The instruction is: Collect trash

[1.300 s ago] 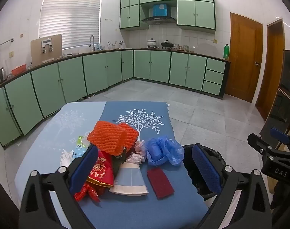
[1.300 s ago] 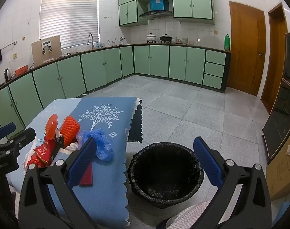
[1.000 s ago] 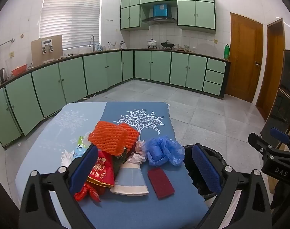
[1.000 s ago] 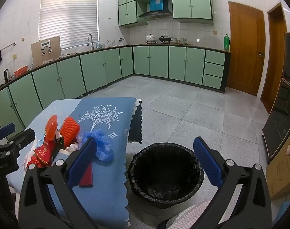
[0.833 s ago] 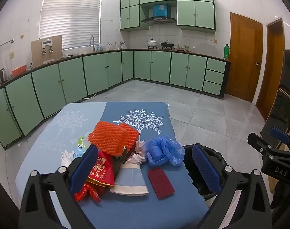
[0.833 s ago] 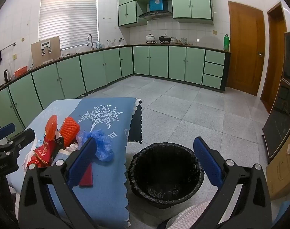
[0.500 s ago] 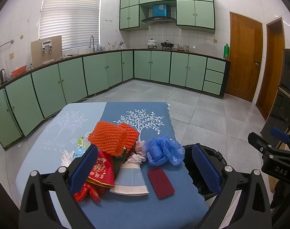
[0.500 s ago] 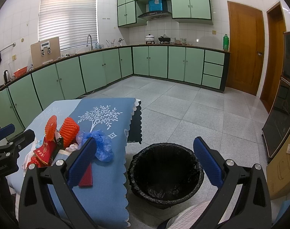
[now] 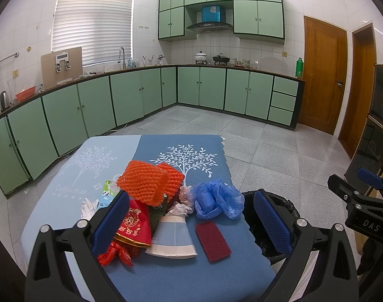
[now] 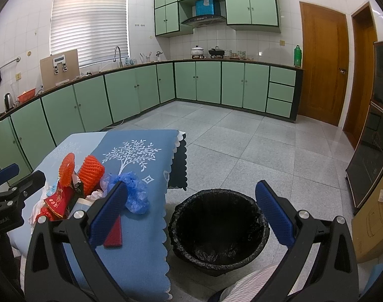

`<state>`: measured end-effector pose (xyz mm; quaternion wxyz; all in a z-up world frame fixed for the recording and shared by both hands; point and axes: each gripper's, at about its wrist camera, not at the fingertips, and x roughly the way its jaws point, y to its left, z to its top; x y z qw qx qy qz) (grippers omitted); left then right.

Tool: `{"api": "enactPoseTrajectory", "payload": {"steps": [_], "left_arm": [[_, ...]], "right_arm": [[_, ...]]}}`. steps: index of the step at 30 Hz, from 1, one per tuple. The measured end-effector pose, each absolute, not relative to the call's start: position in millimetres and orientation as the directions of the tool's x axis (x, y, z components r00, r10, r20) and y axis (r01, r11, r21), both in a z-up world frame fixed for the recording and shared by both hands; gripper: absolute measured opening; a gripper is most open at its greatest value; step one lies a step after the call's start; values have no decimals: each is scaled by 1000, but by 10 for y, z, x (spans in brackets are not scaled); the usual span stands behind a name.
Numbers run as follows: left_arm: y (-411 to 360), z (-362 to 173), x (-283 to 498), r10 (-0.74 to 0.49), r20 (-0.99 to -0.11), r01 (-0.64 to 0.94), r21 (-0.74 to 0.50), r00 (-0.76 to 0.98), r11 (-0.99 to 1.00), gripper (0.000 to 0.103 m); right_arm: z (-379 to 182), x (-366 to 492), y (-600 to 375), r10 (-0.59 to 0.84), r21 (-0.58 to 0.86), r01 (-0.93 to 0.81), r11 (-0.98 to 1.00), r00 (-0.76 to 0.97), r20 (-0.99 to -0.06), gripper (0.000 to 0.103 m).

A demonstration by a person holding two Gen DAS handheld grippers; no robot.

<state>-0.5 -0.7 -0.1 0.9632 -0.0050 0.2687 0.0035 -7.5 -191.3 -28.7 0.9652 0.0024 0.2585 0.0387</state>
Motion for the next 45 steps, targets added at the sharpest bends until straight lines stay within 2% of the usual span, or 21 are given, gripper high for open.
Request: {"api": "enactPoseTrajectory", "payload": {"steps": [45], "left_arm": [[-13, 0, -5, 7, -519, -10, -4, 855, 1000, 97]], "right_arm": [[-239, -64, -1920, 72, 22, -71, 997, 869, -490, 98]]}}
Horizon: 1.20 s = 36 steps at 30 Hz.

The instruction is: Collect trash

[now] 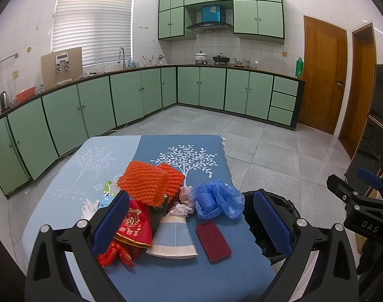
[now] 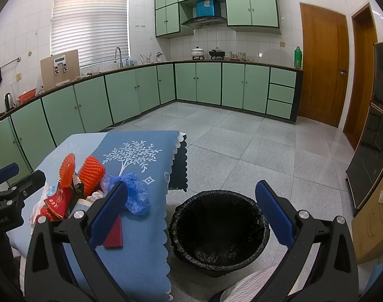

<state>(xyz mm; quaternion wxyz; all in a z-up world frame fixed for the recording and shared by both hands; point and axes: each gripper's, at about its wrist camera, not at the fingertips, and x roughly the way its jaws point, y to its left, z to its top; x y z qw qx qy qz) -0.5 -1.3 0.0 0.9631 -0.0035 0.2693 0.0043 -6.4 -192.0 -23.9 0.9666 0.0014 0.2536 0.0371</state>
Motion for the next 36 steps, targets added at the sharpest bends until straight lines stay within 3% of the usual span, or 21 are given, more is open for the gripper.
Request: {"api": "enactPoseTrajectory", "payload": {"steps": [17, 36], "left_arm": [[148, 5, 2, 19, -519, -31, -15, 855, 999, 97], [1215, -520, 60, 256, -607, -305, 24, 752, 952, 97]], "right_arm": [[-256, -63, -1839, 87, 37, -79, 996, 871, -484, 98], [-922, 714, -882, 249, 54, -268, 962, 780, -574, 94]]}}
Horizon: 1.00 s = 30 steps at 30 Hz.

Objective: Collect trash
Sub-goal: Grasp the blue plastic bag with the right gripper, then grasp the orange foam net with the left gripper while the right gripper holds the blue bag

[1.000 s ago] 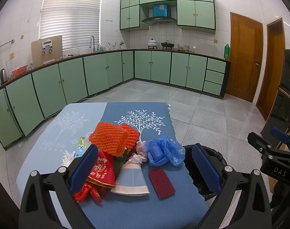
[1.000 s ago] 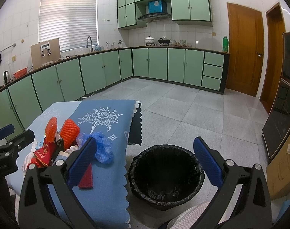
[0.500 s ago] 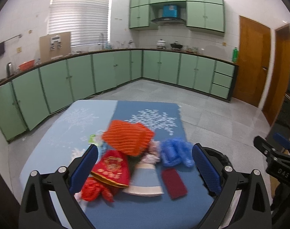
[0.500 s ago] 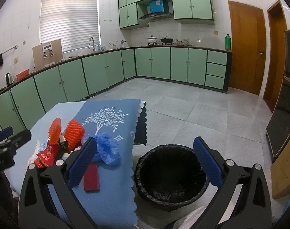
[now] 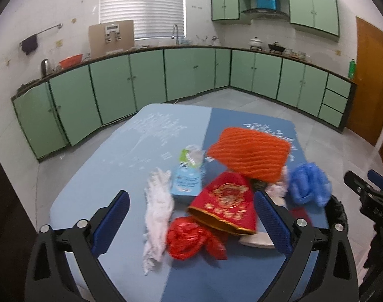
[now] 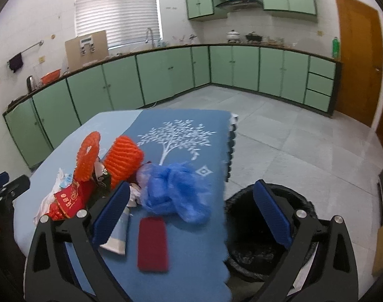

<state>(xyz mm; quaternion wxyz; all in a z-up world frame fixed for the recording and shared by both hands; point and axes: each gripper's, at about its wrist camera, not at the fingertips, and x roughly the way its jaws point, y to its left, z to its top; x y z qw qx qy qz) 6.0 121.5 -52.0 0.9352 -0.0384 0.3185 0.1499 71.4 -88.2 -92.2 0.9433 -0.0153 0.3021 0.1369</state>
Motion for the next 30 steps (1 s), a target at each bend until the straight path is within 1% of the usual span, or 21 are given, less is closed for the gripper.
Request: {"api": "enactPoseTrajectory", "payload": {"steps": [3, 5, 10, 12, 15, 17, 18, 19, 20, 21, 24, 30], "left_arm": [[1337, -610, 84, 268, -622, -325, 23, 736, 946, 96], [1409, -668, 108, 272, -635, -339, 18, 723, 941, 96], [1516, -714, 204, 264, -652, -349, -1, 711, 937, 94], [1514, -715, 247, 257, -654, -343, -4, 712, 939, 94], [1491, -705, 325, 244, -656, -330, -8, 714, 944, 94], [1453, -697, 381, 228, -658, -316, -16, 718, 949, 94], [1436, -689, 400, 220, -658, -309, -21, 720, 951, 94], [1407, -678, 422, 209, -657, -299, -26, 724, 954, 94], [1374, -666, 442, 199, -656, -289, -29, 728, 957, 94], [1340, -658, 455, 192, -656, -280, -32, 730, 959, 94], [1233, -616, 489, 162, -650, -248, -42, 742, 968, 94], [958, -551, 638, 104, -638, -174, -48, 763, 984, 94]], "right_arm": [[-1058, 915, -760, 242, 45, -271, 962, 761, -601, 92], [-1115, 1016, -724, 241, 47, -271, 961, 745, -622, 87], [-1305, 1283, -630, 237, 55, -277, 959, 686, -688, 81], [-1384, 1351, -600, 251, 65, -296, 953, 652, -716, 75], [-1440, 1391, -536, 291, 89, -336, 938, 616, -732, 66], [-1458, 1401, -502, 332, 109, -382, 918, 586, -739, 46], [-1463, 1402, -487, 346, 116, -397, 910, 577, -740, 42], [-1448, 1389, -478, 352, 117, -405, 907, 576, -738, 33], [-1429, 1377, -477, 358, 115, -414, 903, 576, -735, 16], [-1411, 1372, -479, 356, 110, -418, 902, 577, -735, 8], [-1306, 1342, -608, 409, 176, -420, 890, 568, -714, 5], [-1044, 1284, -830, 418, 182, -408, 895, 620, -664, 5]]}}
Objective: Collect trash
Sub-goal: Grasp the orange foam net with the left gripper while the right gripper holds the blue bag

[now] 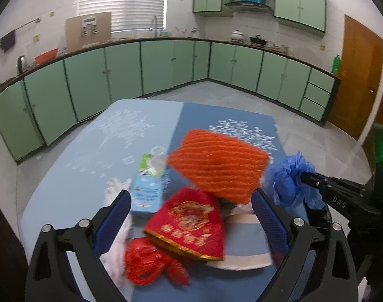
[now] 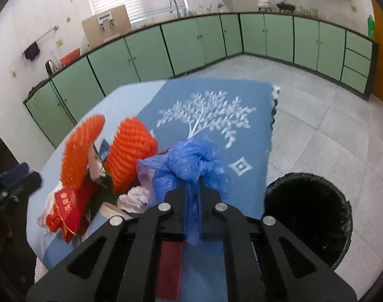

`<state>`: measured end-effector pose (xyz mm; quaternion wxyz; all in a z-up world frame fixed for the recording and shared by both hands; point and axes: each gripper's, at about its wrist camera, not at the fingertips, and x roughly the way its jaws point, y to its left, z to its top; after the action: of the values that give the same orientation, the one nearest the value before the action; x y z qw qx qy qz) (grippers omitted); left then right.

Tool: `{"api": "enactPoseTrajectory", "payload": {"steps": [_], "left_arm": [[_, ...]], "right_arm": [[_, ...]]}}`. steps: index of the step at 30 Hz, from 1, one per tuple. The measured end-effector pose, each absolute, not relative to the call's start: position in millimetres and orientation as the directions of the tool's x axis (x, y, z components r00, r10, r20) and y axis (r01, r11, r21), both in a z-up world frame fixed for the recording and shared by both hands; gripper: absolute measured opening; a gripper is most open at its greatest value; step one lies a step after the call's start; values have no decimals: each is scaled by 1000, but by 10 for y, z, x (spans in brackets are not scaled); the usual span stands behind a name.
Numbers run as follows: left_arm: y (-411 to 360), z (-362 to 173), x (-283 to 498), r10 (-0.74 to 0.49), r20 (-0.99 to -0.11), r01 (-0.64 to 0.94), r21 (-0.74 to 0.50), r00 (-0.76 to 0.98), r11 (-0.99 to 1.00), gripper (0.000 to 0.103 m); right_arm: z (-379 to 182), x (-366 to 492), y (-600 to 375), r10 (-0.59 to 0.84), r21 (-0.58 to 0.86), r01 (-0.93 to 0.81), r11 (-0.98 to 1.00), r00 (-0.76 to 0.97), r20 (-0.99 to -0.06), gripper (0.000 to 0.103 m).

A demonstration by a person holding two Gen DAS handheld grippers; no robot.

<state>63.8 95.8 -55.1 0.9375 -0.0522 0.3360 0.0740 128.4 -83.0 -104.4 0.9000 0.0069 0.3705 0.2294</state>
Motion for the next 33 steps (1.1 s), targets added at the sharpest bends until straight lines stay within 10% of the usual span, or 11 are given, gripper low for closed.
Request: {"api": "enactPoseTrajectory", "payload": {"steps": [9, 20, 30, 33], "left_arm": [[654, -602, 979, 105, -631, -138, -4, 769, 990, 71], [727, -597, 923, 94, -607, -153, -46, 789, 987, 4], [733, -321, 785, 72, -542, -120, -54, 837, 991, 0], [675, -394, 832, 54, -577, -103, -52, 815, 993, 13]], "right_arm": [[-877, 1326, -1061, 397, 165, -383, 909, 675, -622, 5], [-881, 1303, -1169, 390, 171, -366, 915, 687, -613, 5], [-695, 1124, -1303, 399, 190, -357, 915, 719, -570, 5], [-700, 1082, -1327, 391, 186, -350, 918, 723, -570, 5]]}}
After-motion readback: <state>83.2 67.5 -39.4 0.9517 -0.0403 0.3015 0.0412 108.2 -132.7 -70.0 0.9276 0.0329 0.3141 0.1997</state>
